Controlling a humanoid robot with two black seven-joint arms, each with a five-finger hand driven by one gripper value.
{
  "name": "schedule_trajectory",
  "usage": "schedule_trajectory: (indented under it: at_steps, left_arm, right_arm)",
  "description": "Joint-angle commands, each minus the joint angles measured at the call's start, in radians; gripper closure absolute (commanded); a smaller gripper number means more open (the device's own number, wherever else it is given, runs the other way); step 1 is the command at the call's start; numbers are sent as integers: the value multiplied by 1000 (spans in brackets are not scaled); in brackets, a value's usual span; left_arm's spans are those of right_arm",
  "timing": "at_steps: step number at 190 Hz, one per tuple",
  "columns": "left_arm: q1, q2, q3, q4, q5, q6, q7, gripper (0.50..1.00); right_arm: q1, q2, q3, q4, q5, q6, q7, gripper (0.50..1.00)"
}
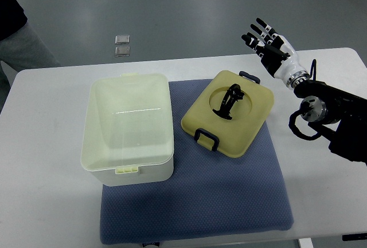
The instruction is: Open white storage box with right hand
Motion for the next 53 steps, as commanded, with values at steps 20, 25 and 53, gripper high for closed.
schedule_trajectory:
  at_steps: [20,25,53]
  left_arm:
    - [6,0,-1,-3,0,0,0,500]
    - [5,0,-1,-2,0,-2,0,500]
    - [-2,0,4,3,0,0,0,500]
  right_arm:
    - [-10,17,1,-4,20,-5,17,572]
    - [-10,17,1,-4,20,-5,21,572]
    - [-13,21,3,-20,21,-10,69,570]
